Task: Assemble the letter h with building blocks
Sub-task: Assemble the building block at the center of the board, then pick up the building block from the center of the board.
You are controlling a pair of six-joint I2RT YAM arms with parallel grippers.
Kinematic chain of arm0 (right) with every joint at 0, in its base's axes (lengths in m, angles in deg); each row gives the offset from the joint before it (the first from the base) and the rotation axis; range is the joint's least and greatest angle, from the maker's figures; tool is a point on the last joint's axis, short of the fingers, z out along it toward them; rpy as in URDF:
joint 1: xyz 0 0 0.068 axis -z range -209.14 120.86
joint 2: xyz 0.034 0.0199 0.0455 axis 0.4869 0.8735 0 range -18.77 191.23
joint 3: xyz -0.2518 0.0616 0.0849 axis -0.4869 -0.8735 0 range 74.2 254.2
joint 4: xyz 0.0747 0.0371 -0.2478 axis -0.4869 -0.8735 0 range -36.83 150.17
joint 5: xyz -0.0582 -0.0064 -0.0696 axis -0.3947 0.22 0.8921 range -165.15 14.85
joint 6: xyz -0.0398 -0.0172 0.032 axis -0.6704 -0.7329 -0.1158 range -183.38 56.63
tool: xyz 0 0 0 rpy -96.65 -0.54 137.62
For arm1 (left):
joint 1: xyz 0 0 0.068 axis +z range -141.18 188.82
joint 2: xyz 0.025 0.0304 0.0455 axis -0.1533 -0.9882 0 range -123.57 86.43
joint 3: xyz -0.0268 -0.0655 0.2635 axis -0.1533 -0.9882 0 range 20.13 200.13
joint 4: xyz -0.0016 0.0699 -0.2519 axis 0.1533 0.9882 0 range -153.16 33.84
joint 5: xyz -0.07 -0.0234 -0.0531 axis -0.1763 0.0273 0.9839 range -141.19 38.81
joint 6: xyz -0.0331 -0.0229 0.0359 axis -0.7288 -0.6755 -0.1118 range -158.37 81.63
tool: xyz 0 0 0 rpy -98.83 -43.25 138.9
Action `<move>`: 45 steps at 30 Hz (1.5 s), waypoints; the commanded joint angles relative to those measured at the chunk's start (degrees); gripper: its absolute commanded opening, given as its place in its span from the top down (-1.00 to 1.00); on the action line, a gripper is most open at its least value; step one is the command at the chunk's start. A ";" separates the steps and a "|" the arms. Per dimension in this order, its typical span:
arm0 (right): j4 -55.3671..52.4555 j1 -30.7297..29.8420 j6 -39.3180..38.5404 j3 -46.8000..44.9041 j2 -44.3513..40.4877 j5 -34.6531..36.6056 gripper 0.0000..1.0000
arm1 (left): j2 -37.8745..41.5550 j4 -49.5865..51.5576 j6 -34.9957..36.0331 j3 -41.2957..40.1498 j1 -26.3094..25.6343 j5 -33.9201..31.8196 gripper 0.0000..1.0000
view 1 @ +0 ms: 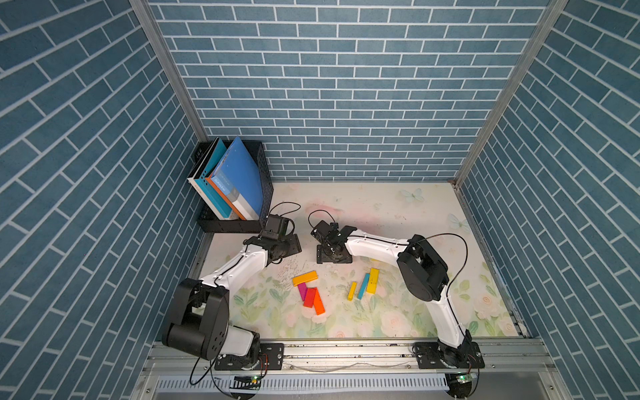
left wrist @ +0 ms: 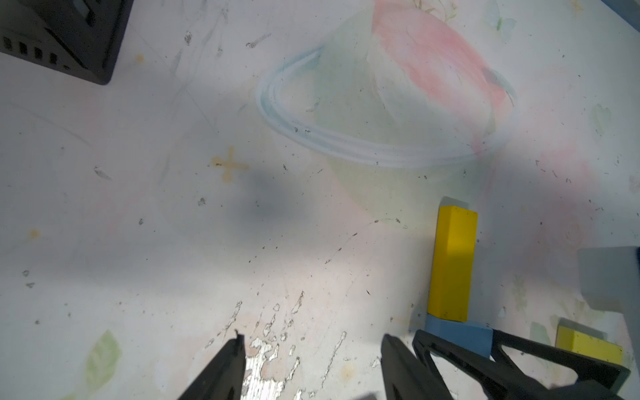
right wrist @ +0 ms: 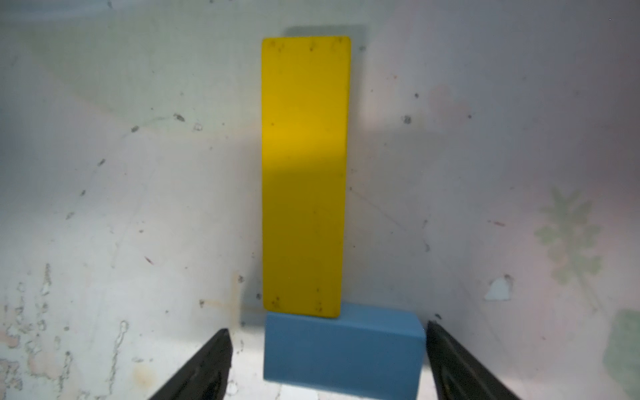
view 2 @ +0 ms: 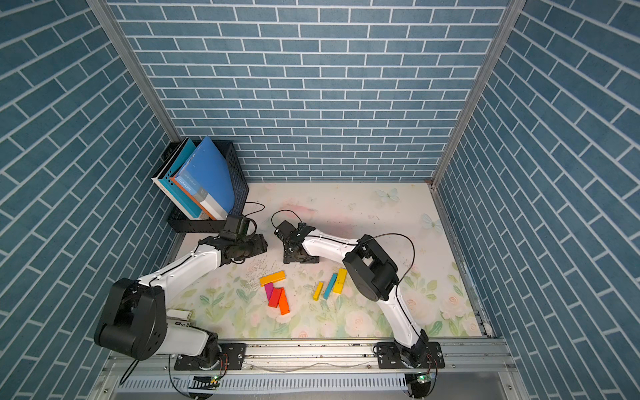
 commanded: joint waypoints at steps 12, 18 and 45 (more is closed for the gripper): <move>-3.03 -0.43 -0.65 -7.66 -16.12 3.65 -0.86 | 2.37 1.32 0.30 -0.65 0.03 0.32 -0.36; -2.18 -2.79 3.16 -20.28 -22.62 1.07 -0.60 | 2.29 0.41 -0.31 -1.12 -0.22 1.20 -0.35; 2.70 1.99 1.75 -29.18 -25.22 -0.75 1.00 | 1.37 0.35 -0.67 -0.07 -0.93 1.36 -0.33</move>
